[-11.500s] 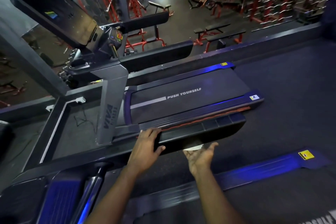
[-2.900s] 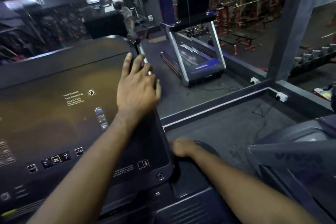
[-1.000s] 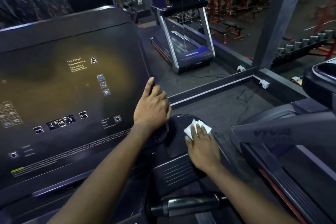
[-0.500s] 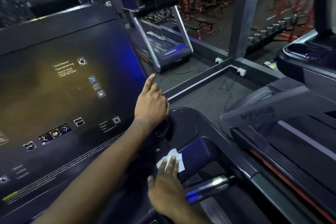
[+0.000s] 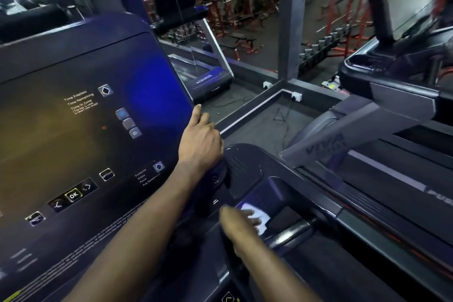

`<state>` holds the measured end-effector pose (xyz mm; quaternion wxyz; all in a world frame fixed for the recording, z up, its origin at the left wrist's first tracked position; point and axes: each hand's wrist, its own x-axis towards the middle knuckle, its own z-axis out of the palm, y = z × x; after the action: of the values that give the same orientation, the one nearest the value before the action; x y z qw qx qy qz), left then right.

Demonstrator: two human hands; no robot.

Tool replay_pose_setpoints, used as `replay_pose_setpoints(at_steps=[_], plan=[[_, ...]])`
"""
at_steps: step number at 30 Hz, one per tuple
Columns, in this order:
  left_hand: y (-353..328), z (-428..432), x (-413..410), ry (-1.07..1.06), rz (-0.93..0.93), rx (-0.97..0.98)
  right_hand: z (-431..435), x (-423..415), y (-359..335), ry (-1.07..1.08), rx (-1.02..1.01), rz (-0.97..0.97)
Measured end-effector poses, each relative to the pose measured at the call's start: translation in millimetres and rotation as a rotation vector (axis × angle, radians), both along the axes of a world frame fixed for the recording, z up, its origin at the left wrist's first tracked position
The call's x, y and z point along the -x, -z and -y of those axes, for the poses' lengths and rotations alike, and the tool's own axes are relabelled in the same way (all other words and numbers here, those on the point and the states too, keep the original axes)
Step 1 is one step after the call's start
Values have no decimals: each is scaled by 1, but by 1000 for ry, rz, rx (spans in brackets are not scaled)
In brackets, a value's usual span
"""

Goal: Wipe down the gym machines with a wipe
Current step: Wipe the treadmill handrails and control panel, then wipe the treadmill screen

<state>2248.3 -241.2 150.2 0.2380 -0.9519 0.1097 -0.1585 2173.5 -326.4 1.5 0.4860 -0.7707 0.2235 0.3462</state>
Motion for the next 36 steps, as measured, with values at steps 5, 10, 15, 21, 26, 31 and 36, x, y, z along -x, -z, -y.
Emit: replay_pose_setpoints(at_steps=[5,10,15,21,26,31,36], plan=[[-1,0,2,-5,-23,-4,32,-35,-13,185,241,234],[0,0,6,0,-25,-5,13,28,-19,-204,428,532],[12,-7,32,97,-51,157,25,56,-36,-201,381,668],[26,-13,94,59,-6,492,53,69,-61,-86,226,763],[27,-25,162,-78,23,512,71,97,-82,-89,103,840],[12,-31,225,-128,88,476,72,124,-100,-127,14,891],[-6,-41,254,-139,149,497,61,137,-122,-146,-33,880]])
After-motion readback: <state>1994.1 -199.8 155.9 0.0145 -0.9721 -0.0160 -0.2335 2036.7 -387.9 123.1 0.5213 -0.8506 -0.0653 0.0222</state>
